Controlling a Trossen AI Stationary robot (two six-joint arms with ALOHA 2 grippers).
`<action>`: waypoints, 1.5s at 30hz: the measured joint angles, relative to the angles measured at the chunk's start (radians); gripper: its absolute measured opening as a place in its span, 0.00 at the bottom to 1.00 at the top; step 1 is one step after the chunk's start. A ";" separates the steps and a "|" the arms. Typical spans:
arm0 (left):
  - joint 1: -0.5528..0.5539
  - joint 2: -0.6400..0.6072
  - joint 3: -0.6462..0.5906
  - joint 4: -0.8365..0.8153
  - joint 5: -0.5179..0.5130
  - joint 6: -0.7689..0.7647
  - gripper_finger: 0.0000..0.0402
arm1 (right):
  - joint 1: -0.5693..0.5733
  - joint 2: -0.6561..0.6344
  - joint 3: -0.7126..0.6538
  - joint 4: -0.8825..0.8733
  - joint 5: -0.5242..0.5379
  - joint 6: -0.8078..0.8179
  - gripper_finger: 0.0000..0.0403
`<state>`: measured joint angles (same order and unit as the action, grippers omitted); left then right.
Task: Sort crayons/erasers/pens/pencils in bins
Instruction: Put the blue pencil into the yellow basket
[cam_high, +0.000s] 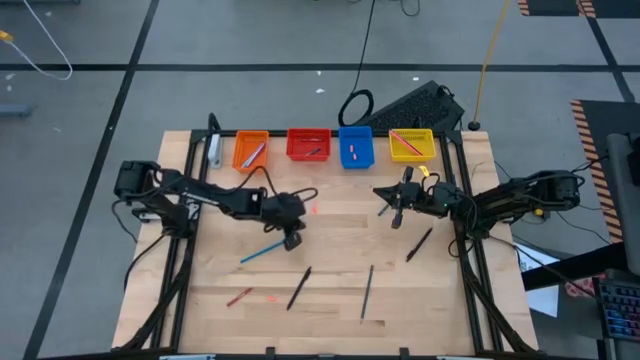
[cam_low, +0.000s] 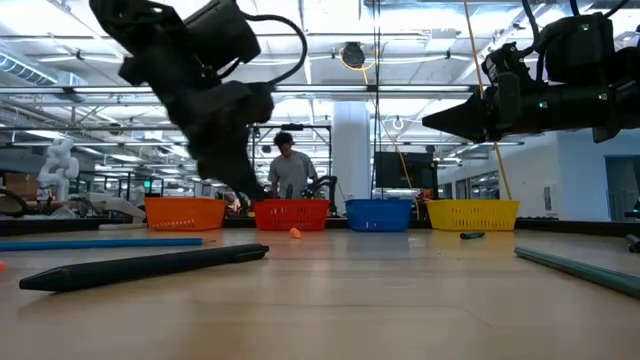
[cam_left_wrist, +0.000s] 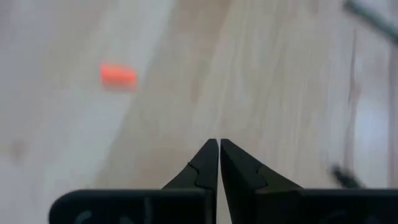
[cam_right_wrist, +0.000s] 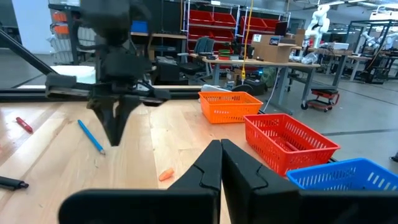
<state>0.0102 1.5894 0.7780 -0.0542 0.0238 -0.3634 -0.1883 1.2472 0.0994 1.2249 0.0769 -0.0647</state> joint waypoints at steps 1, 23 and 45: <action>0.010 0.009 0.000 0.042 0.000 0.015 0.04 | 0.000 0.000 0.000 -0.002 0.000 0.000 0.00; -0.501 -0.191 0.061 -0.852 0.103 -0.589 0.05 | 0.000 0.000 0.000 -0.013 0.000 -0.003 0.00; -0.437 -0.191 -0.101 -0.655 0.003 -0.733 0.32 | 0.000 0.000 0.000 -0.002 -0.001 0.000 0.00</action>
<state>-0.4271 1.3983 0.6774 -0.7088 0.0265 -1.0966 -0.1879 1.2476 0.0998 1.2224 0.0757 -0.0643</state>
